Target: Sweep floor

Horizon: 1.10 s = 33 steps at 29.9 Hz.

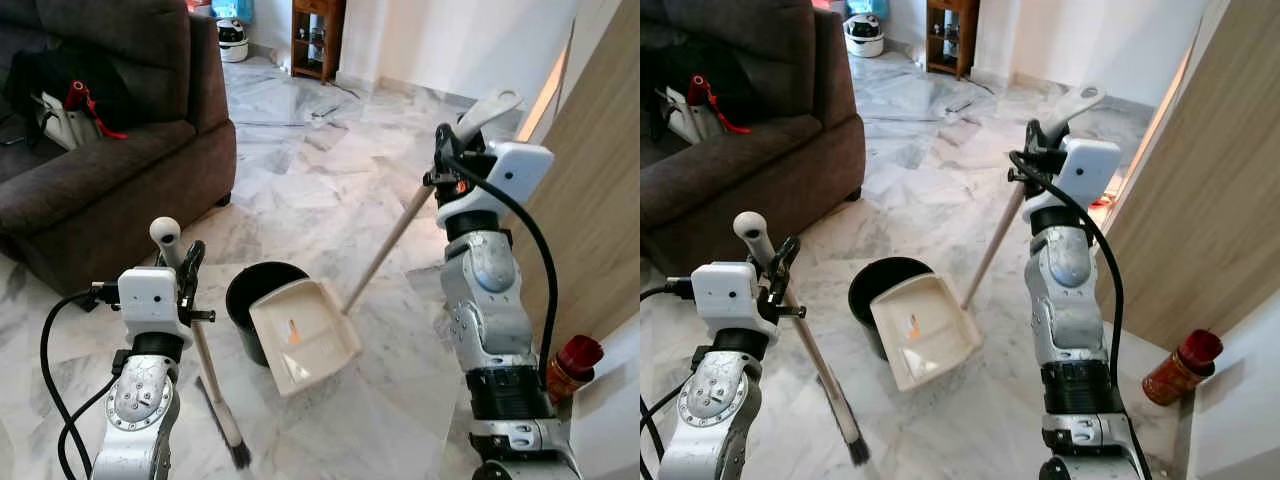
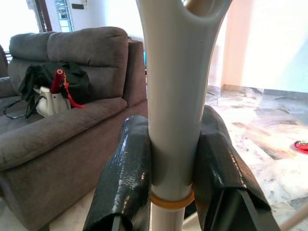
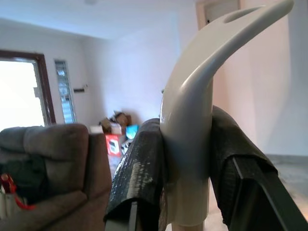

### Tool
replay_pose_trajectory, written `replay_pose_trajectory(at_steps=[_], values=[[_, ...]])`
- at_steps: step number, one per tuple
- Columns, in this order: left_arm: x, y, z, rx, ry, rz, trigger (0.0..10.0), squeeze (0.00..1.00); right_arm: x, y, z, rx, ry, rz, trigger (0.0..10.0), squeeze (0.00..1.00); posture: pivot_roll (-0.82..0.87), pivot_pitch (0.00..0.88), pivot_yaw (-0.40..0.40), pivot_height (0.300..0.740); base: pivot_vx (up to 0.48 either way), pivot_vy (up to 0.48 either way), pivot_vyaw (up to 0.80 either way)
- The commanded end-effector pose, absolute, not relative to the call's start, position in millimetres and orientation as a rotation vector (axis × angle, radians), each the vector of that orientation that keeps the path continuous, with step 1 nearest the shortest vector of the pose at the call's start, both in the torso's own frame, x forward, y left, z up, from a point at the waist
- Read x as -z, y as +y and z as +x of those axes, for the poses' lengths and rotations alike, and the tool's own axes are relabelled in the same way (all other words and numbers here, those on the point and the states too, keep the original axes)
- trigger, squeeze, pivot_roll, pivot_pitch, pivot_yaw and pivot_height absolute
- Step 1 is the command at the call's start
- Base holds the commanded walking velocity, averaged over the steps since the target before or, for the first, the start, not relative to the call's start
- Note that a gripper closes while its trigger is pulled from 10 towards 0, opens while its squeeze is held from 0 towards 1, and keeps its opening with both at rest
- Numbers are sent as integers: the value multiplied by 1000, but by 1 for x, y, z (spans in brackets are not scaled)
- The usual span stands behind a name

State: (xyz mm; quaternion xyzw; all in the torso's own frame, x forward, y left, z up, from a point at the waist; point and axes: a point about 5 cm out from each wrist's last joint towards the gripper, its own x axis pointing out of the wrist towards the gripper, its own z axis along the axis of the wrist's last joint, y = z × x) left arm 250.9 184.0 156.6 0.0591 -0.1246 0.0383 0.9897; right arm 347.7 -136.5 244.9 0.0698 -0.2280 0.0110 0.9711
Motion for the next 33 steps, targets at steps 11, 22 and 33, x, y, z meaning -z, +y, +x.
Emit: replay_pose_trajectory(at_steps=[11,22,33], values=[[-164,181,248,-78,-290,127,10000,0,-260,-110,341,-114,-505,230,10000,0,43,19,-63,740,0,0,0],[-164,178,249,-69,-297,127,10000,0,-258,-113,340,-114,-494,225,10000,0,33,4,-63,740,44,0,0],[-168,181,250,-81,-314,136,10000,0,-255,-113,340,-119,-482,228,10000,0,39,1,-61,740,249,0,0]])
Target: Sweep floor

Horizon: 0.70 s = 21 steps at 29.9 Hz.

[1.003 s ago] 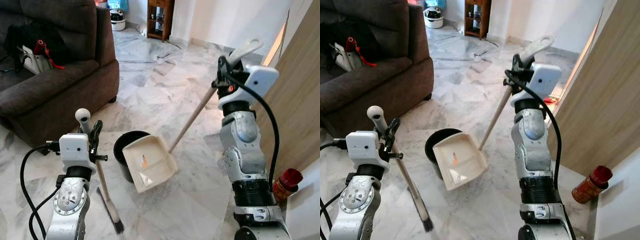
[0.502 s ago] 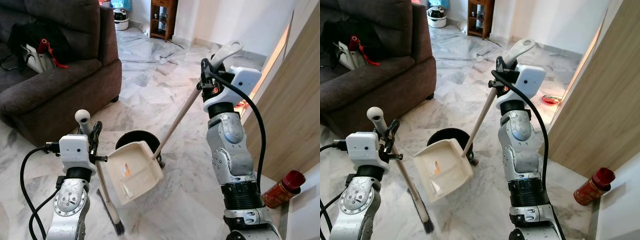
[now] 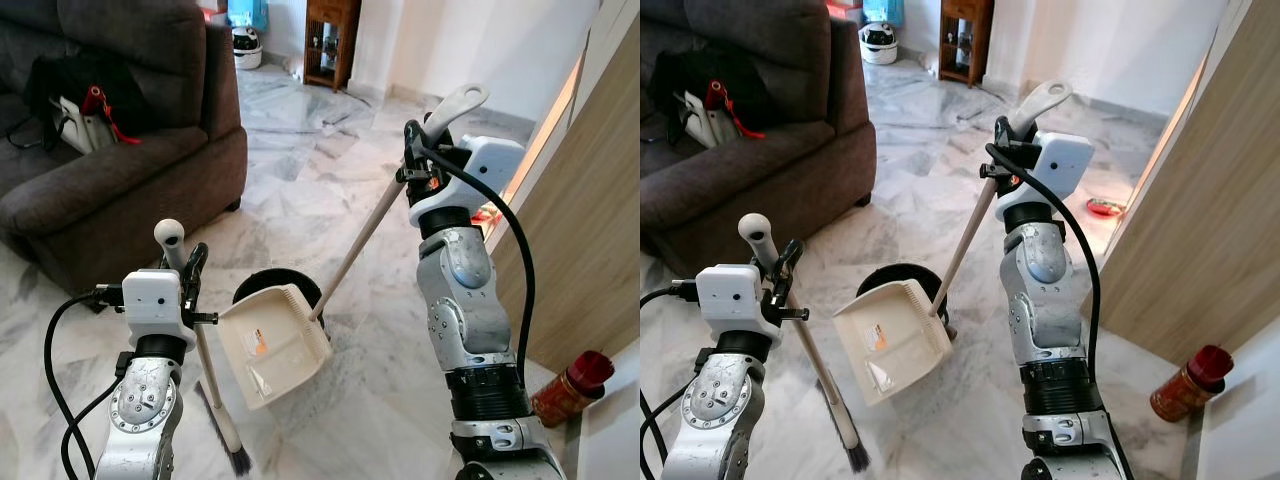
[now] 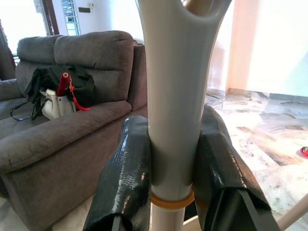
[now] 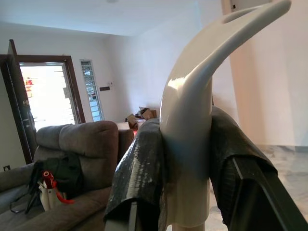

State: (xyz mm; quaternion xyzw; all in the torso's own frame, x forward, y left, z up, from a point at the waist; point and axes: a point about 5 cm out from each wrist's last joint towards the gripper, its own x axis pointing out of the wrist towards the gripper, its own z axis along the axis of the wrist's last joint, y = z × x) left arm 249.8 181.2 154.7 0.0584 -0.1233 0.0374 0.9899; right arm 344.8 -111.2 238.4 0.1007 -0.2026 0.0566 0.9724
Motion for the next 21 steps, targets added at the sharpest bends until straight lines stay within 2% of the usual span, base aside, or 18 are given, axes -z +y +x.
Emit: replay_pose_trajectory(at_steps=[1,21], values=[[-168,181,250,-82,-315,137,10000,0,-255,-113,340,-120,-481,228,10000,0,39,1,-61,740,262,0,0],[-173,183,253,-90,-328,139,10000,0,-250,-115,340,-115,-461,231,10000,0,34,26,-54,740,290,0,0]])
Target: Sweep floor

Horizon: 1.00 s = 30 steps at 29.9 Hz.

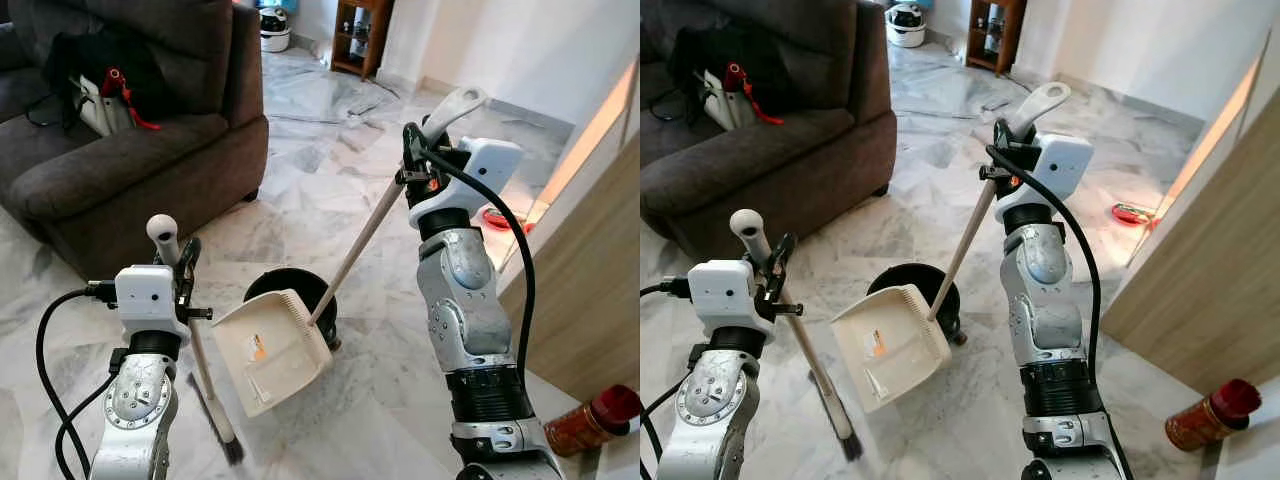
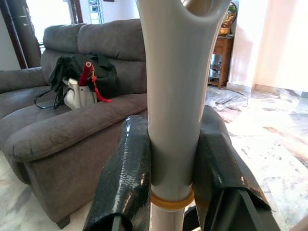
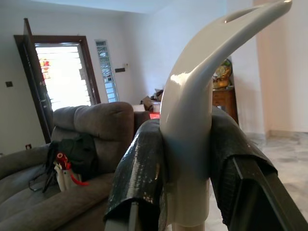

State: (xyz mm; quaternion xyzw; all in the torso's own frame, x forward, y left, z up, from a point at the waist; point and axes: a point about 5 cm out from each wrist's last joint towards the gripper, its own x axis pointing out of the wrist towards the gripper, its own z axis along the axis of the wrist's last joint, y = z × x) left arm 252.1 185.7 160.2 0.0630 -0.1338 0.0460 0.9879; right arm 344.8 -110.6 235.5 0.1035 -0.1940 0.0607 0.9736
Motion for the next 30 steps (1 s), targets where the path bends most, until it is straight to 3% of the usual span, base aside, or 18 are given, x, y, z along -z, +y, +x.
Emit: replay_pose_trajectory(at_steps=[1,30], values=[[-173,183,253,-91,-330,140,10000,0,-250,-115,340,-115,-460,232,10000,0,34,25,-53,740,304,0,0],[-181,184,254,-96,-357,142,10000,0,-250,-115,340,-116,-460,234,10000,0,37,21,-53,740,307,0,0]])
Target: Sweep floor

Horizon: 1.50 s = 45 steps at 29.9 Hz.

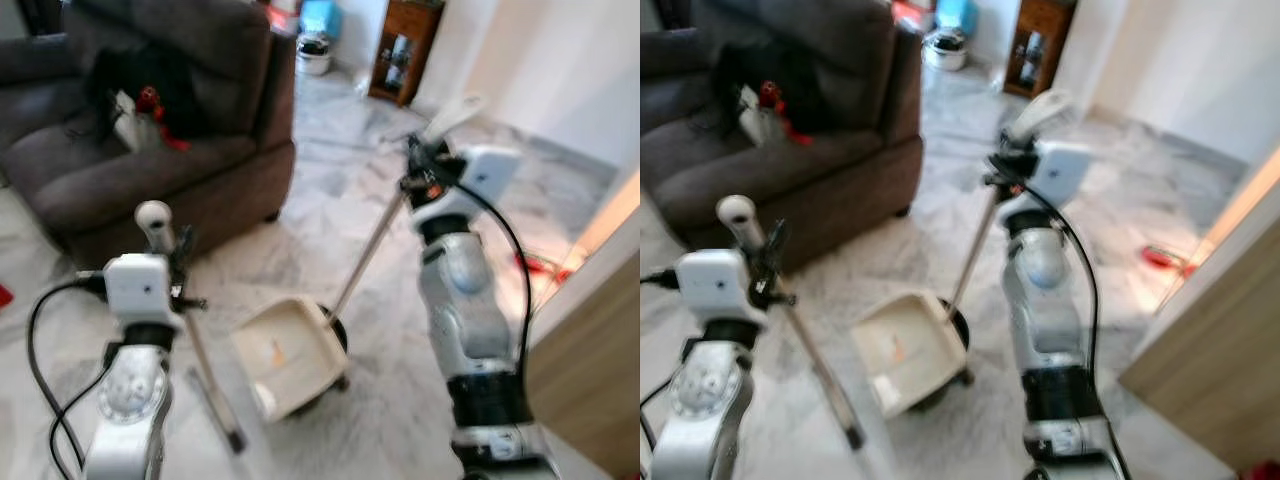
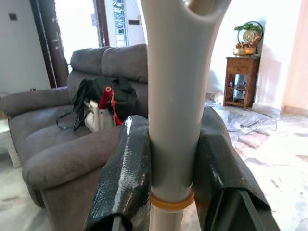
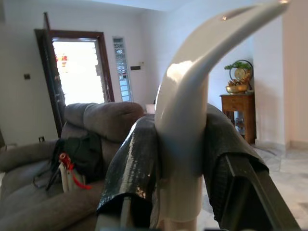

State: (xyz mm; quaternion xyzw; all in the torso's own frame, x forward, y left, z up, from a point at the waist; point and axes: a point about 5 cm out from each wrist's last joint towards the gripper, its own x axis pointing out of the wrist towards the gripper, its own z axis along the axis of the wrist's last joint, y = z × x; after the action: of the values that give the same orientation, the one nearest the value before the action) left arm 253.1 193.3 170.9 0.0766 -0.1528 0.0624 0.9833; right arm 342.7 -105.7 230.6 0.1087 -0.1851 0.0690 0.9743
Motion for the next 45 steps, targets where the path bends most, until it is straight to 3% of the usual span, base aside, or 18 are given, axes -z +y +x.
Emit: replay_pose_trajectory(at_steps=[1,21,34,45], values=[[-181,184,254,-96,-357,142,10000,0,-250,-115,340,-116,-460,234,10000,0,37,21,-53,740,307,0,0],[-195,182,256,-92,-408,131,10000,0,-263,-119,337,-93,-520,248,10000,0,38,27,-58,740,308,0,0],[-198,180,255,-80,-426,122,10000,0,-273,-114,328,-103,-610,217,10000,0,39,27,-56,740,0,0,0],[-197,178,254,-64,-422,139,10000,0,-273,-90,311,-215,-694,84,10000,0,41,34,-55,740,0,0,0]])
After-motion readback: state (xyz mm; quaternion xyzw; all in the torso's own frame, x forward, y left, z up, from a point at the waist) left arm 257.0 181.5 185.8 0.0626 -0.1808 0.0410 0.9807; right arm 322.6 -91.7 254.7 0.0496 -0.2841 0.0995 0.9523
